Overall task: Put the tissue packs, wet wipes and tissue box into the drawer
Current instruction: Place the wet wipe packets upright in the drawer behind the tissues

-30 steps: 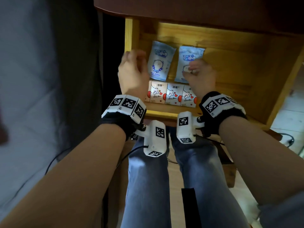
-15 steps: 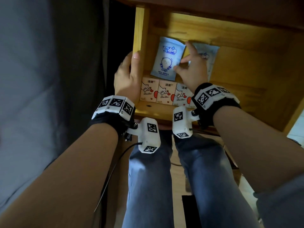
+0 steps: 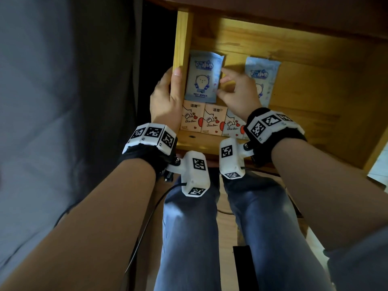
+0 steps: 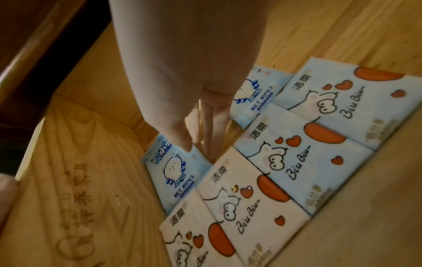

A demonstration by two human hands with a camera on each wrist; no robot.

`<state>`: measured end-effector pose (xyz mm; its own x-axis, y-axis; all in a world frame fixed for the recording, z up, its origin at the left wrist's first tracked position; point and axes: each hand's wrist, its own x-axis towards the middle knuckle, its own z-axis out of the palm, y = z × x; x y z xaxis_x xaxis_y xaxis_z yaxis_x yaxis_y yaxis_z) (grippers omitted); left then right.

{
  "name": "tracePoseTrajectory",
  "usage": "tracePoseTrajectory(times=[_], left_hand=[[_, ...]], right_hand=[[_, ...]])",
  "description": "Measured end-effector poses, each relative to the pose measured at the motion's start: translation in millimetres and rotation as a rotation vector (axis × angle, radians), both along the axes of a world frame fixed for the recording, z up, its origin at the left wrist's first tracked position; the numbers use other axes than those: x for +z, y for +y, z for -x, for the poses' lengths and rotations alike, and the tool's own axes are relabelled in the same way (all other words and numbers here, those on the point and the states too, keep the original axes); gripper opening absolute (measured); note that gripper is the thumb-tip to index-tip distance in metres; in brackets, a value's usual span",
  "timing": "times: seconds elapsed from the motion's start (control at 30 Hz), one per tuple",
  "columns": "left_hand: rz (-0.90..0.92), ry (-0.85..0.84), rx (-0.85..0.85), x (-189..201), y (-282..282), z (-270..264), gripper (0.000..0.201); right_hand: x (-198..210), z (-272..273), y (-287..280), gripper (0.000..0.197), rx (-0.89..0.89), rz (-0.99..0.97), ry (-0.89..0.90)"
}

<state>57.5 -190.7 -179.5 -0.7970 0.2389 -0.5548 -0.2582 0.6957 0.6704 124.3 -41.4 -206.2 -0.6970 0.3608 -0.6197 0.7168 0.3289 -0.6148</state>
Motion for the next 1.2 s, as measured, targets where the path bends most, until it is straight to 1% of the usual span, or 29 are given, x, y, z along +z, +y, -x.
tracePoseTrajectory(times=[0.07, 0.13, 0.27, 0.33, 0.4, 0.47, 0.5, 0.53, 0.6, 0.67, 0.73, 0.9, 1.1, 1.2], left_hand=[[0.001, 0.01, 0.002, -1, 0, 0, 0.041], [0.001, 0.012, -0.002, -1, 0, -1, 0.041], [0.011, 0.026, 0.0, -3, 1, -3, 0.043], [0.028, 0.058, 0.004, -3, 2, -4, 0.044], [0.049, 0.109, 0.017, -1, 5, -5, 0.045], [0.056, 0.15, 0.033, 1, 9, -6, 0.042], [0.053, 0.173, 0.039, 1, 10, -7, 0.041], [0.052, 0.199, 0.041, 0, 11, -8, 0.041], [0.061, 0.238, 0.045, -1, 13, -9, 0.042], [0.071, 0.252, 0.053, -3, 14, -11, 0.044], [0.083, 0.25, 0.061, -3, 15, -12, 0.045], [0.089, 0.267, 0.073, -2, 16, -13, 0.046], [0.094, 0.254, 0.074, -2, 17, -13, 0.045], [0.083, 0.263, 0.077, -3, 15, -13, 0.046]], right_hand=[[0, -1, -3, 0.042, 0.019, 0.018, 0.004], [1, -3, -6, 0.037, 0.013, 0.032, 0.02], [0, -11, -5, 0.04, 0.006, 0.009, 0.022], [0, -17, -1, 0.036, -0.059, -0.032, 0.041], [1, -24, 7, 0.029, -0.187, -0.09, 0.06], [1, -31, 18, 0.018, -0.291, -0.199, 0.04], [0, -34, 23, 0.018, -0.321, -0.271, 0.015], [-1, -38, 28, 0.024, -0.345, -0.331, -0.018], [-4, -45, 35, 0.048, -0.374, -0.368, -0.1], [-7, -49, 37, 0.064, -0.369, -0.295, -0.137], [-13, -51, 35, 0.072, -0.348, -0.214, -0.14], [-18, -47, 30, 0.079, -0.34, -0.082, -0.097], [-14, -33, 24, 0.082, -0.181, -0.073, -0.085], [-16, -32, 23, 0.082, -0.165, -0.073, -0.089]])
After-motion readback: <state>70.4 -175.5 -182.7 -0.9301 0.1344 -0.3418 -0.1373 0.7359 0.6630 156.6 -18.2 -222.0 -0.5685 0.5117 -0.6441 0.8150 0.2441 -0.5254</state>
